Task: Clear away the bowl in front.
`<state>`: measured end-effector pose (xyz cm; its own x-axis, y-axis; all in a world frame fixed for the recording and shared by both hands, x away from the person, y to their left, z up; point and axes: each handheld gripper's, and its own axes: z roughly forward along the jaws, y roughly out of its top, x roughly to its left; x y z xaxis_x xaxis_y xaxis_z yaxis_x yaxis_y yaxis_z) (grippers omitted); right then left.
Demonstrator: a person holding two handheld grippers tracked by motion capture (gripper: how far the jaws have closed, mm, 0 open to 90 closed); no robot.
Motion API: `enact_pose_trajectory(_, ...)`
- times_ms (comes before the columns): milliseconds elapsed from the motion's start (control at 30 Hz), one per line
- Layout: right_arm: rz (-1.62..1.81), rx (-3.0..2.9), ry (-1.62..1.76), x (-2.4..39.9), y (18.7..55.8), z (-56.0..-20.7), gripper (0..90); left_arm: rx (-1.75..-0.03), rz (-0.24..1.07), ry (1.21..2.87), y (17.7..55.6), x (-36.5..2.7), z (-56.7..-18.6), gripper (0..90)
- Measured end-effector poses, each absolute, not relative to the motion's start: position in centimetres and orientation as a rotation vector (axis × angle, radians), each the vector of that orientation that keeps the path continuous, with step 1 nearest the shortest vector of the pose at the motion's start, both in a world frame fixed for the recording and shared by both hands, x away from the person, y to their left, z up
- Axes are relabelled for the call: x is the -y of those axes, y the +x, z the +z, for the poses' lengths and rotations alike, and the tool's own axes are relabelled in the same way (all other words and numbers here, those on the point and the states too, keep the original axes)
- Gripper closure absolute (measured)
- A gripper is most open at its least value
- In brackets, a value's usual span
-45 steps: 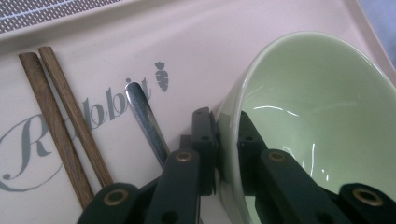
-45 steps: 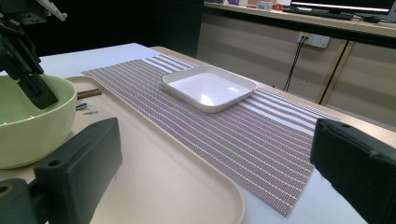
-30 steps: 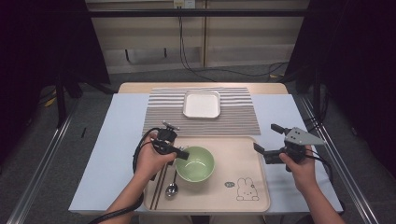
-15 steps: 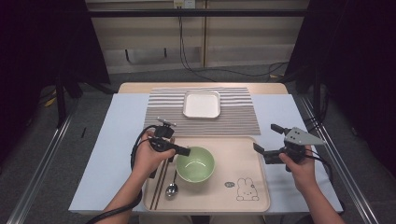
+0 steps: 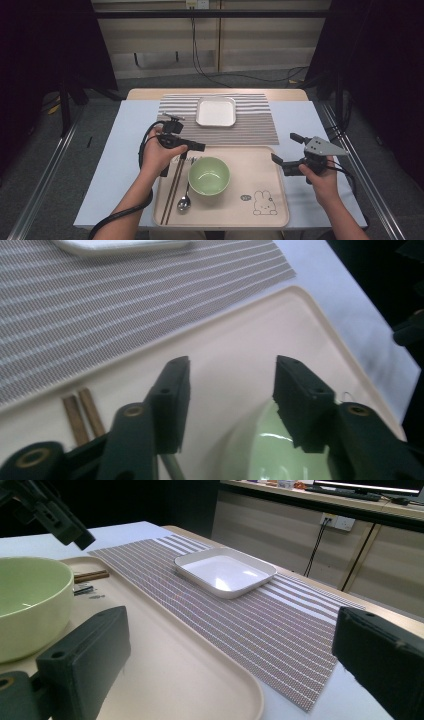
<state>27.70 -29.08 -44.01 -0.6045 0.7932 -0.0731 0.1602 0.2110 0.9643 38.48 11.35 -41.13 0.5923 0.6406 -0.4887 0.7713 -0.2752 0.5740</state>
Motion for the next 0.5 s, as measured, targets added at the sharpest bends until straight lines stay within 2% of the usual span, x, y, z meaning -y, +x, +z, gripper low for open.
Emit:
enact_pose_trajectory(67, 1.417, -1.913, 0.885, 29.1, 27.7, -44.0, 2.0, -1.119, -0.165, 1.986, 38.9, -11.3, -41.2, 41.5)
enact_pose_trajectory(167, 1.418, -1.913, 0.884, 29.1, 27.8, -44.0, 2.0, -1.117, -0.119, 1.952, 39.7, -11.4, -41.4, 27.7)
enact_pose_trajectory(300, 1.416, -1.912, 0.882, 29.1, 27.8, -44.0, 2.0, -1.14, -0.102, 1.925, 40.8, -11.2, -41.9, 20.6)
enact_pose_trajectory(400, 1.416, -1.909, 0.883, 29.1, 27.8, -44.0, 2.0, -1.138, -0.038, 1.93, 41.7, -11.4, -42.0, 19.0)
enact_pose_trajectory(500, 1.414, -1.912, 0.879, 29.2, 27.8, -44.0, 2.0, -1.165, -0.056, 1.908, 42.4, -11.4, -42.1, 16.8)
